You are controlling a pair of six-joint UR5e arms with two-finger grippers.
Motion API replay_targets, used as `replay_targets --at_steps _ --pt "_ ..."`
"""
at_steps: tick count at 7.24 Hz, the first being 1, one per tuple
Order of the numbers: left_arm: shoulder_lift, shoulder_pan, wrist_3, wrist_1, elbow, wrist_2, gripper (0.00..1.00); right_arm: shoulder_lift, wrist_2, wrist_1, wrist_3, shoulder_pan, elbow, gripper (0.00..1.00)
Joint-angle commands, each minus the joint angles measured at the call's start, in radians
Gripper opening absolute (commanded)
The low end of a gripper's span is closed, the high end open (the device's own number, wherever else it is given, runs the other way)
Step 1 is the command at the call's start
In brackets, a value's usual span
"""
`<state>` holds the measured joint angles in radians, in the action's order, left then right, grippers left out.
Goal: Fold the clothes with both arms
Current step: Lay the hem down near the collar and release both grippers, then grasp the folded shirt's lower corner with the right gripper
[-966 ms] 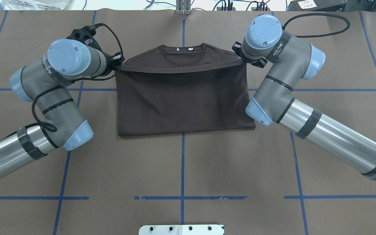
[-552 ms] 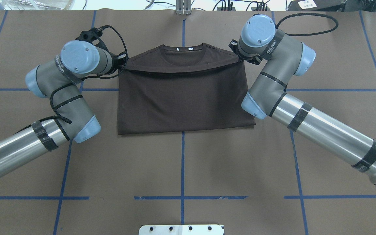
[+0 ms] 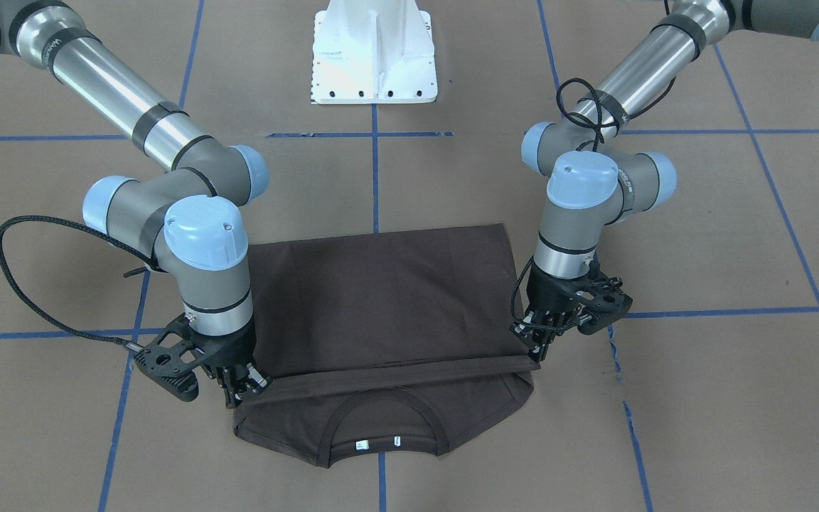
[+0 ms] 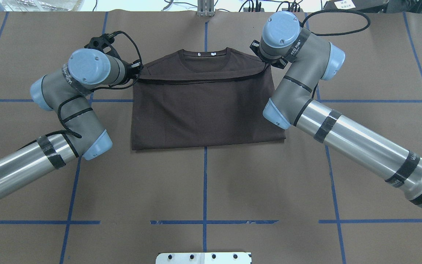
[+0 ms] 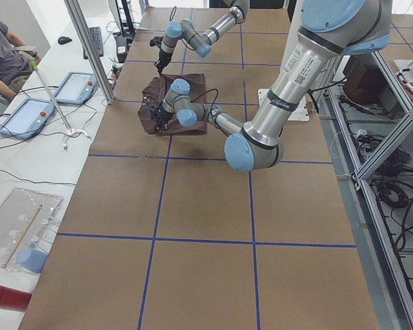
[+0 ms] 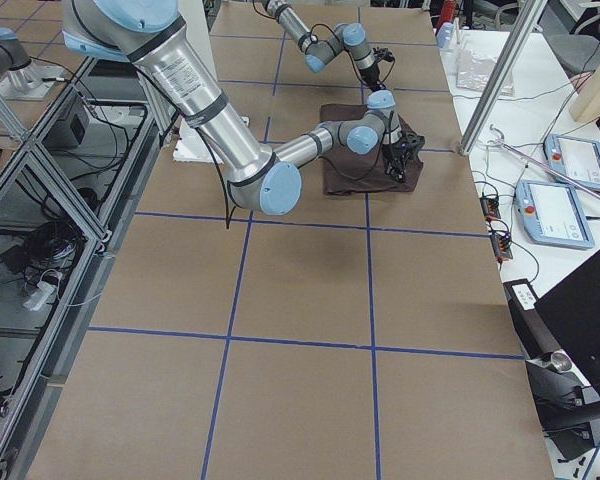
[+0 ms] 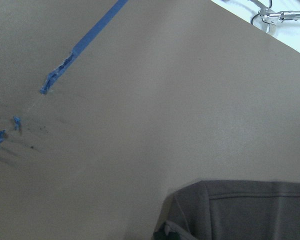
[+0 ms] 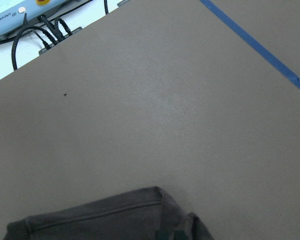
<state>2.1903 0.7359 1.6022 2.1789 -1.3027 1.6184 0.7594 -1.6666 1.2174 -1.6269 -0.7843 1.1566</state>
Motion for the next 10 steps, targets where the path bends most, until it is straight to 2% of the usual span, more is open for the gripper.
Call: replay_targets --at_steps 1,2,3,5,7,10 --pt "-0.021 0.002 0.004 0.067 -0.05 0.008 0.41 0.004 -0.01 0.007 -0.014 -0.004 0.062 0.48" --pt "-0.026 -0.001 0.013 0.077 -0.082 0.009 0.46 0.108 -0.071 0.026 -0.028 -0.006 0.213 0.53" --pt "-0.056 -0.003 0.013 0.082 -0.108 0.065 0.46 0.267 -0.091 0.033 -0.045 0.047 0.397 0.55" --pt "-0.076 -0.004 0.012 0.082 -0.112 0.083 0.46 0.439 -0.094 0.025 -0.153 0.124 0.582 0.59" --pt "-0.072 -0.004 0.015 0.081 -0.113 0.08 0.46 0.456 -0.087 0.018 -0.249 0.192 0.578 0.63" --pt "-0.069 -0.004 0.013 0.078 -0.118 0.075 0.46 0.485 -0.087 0.016 -0.254 0.22 0.583 0.62"
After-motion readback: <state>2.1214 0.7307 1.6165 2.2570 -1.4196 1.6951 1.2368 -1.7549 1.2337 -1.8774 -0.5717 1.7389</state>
